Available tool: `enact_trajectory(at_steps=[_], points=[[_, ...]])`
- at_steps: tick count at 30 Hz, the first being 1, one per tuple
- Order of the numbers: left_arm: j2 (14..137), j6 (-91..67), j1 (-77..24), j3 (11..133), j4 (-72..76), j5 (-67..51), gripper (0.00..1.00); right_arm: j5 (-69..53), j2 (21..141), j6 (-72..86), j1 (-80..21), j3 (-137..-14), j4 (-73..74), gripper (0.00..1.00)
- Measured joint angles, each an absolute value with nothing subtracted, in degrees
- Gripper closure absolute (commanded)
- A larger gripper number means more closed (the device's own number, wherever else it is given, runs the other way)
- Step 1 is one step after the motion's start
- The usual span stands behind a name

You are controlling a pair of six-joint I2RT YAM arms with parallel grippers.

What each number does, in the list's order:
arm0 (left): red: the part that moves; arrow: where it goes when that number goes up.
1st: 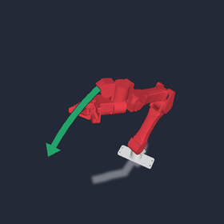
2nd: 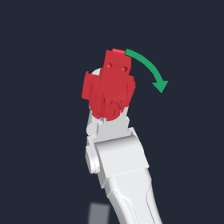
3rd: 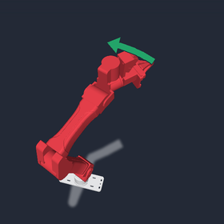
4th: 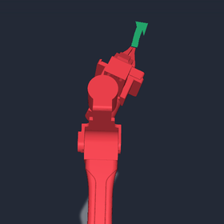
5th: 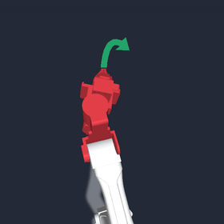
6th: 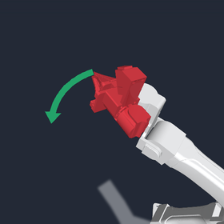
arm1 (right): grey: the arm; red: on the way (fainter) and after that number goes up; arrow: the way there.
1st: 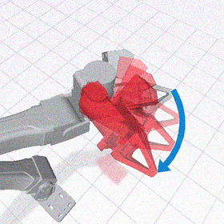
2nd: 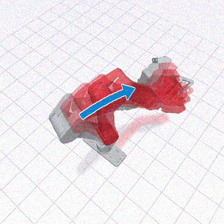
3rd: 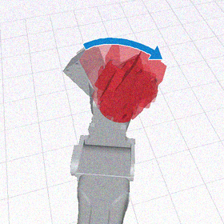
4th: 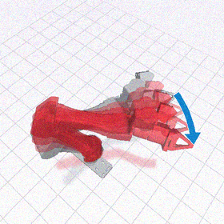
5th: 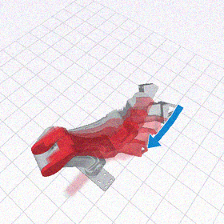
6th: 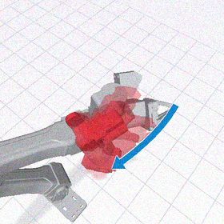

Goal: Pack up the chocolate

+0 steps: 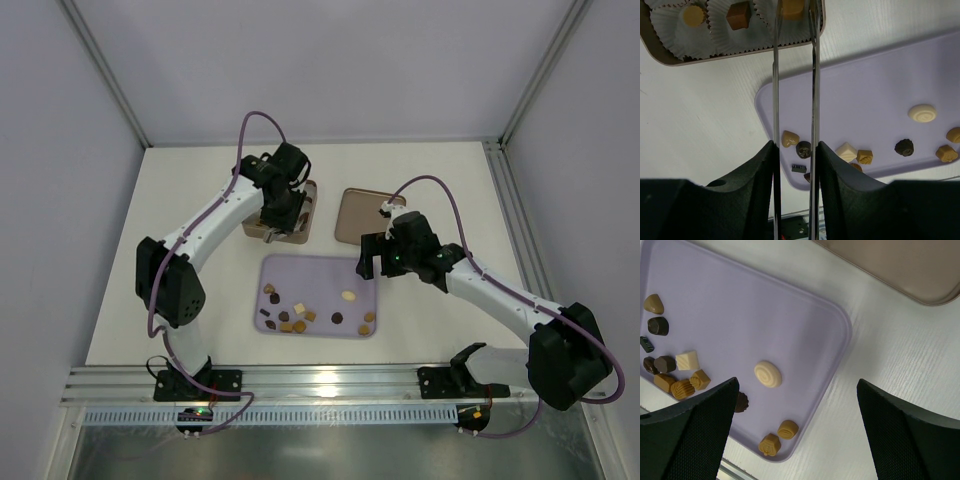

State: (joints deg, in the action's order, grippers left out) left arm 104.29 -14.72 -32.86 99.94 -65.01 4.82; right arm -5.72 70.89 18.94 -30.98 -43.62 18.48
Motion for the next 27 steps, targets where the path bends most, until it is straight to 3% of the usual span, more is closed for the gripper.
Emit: enact_trajectory(at_steps=[27], points=[[103.5,-14.7,-31.0,101.1,-65.1,6.2,0.59,-5.7,70.9,18.7,-30.9,-43.6,18.5,0.0]])
